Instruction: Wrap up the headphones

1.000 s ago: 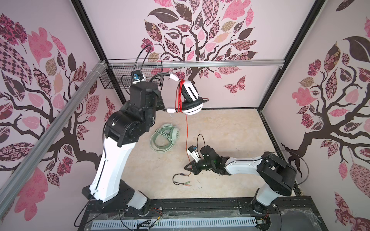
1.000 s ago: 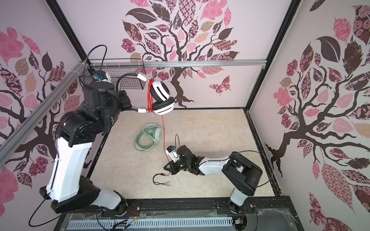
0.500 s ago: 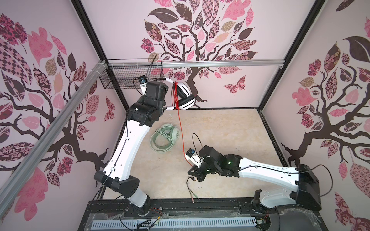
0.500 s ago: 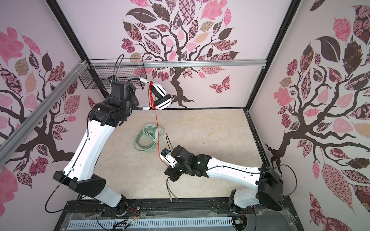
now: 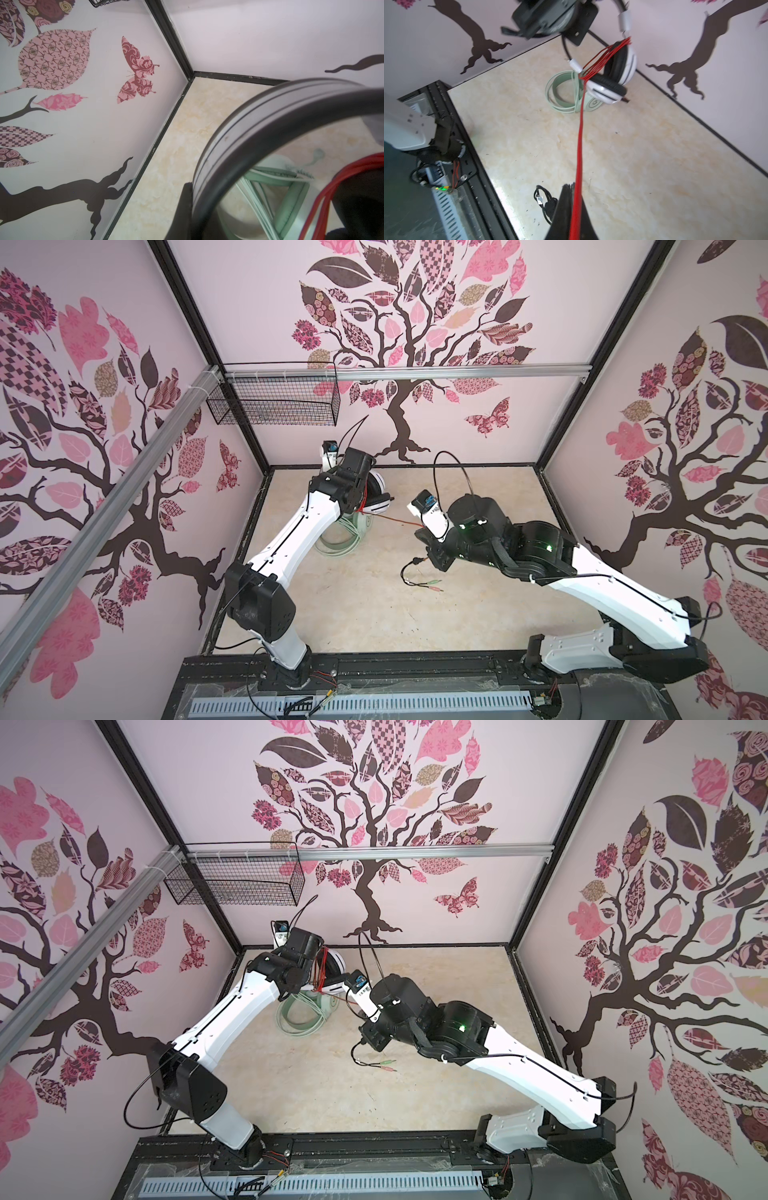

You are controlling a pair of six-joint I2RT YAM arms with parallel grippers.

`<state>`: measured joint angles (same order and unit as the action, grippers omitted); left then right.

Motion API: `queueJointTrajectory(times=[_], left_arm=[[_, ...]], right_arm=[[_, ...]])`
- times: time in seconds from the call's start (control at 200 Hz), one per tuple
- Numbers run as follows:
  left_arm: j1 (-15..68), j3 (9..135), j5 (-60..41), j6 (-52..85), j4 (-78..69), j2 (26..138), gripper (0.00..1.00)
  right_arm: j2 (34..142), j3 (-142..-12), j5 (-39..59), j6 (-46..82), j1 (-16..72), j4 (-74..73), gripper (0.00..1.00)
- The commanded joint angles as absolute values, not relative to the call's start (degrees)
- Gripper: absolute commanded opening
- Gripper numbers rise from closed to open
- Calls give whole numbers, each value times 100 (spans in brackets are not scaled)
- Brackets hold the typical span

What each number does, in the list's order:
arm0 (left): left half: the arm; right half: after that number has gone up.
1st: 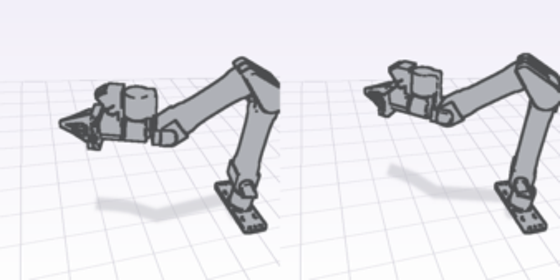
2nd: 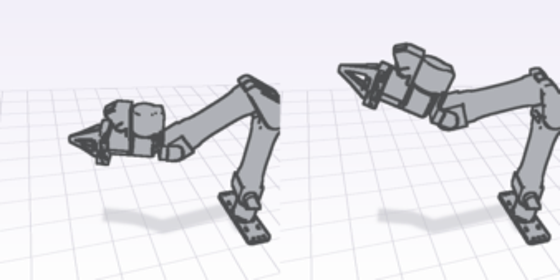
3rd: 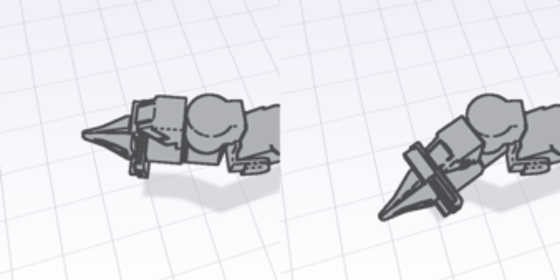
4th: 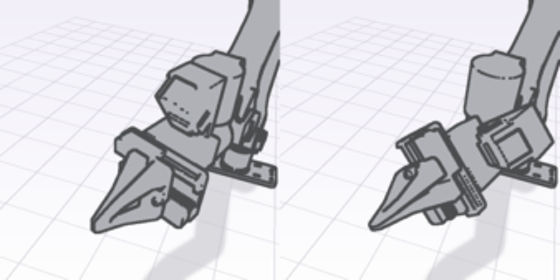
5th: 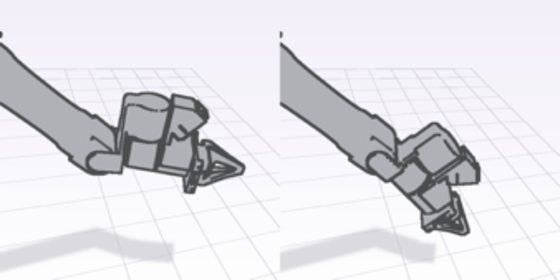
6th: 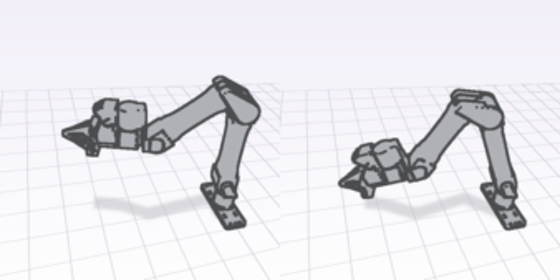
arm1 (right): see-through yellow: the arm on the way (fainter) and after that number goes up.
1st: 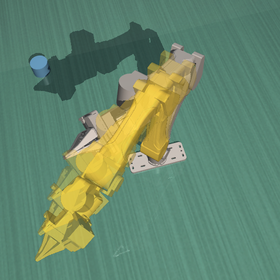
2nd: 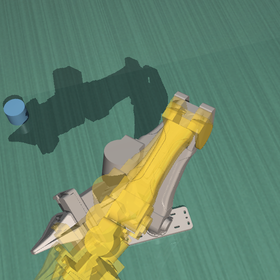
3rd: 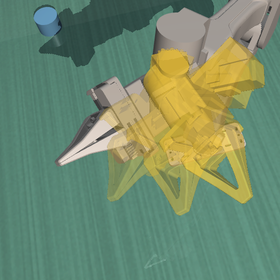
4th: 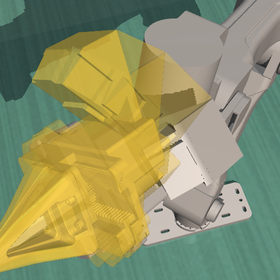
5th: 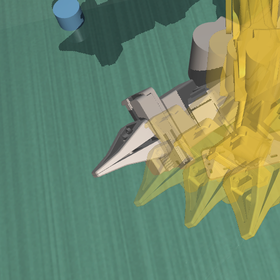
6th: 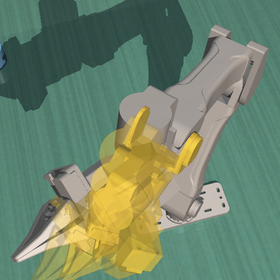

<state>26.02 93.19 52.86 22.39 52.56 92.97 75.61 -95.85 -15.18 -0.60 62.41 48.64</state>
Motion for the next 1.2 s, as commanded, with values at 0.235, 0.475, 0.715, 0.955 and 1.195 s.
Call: queueJointTrajectory(times=[0.235, 0.475, 0.715, 0.955, 1.195], left_arm=[[3344, 8070, 3936, 1923, 5624, 7233, 0], [4372, 7963, 3193, 2029, 6642, 6619, 0], [4553, 8149, 2359, 2437, 7095, 6306, 0], [4556, 9164, 2232, 3122, 7381, 6281, 0], [4557, 11066, 2436, 3524, 7919, 6841, 0]], right_arm=[[8379, -10241, -3256, -1327, 5590, 4401, 0], [8727, -10263, -2881, -1410, 4870, 3717, 0], [9161, -10212, -2424, -1243, 4428, 3453, 0], [9044, -8873, -1214, -864, 4156, 2373, 0], [8745, -6713, 2241, 87, 3646, -344, 5]])
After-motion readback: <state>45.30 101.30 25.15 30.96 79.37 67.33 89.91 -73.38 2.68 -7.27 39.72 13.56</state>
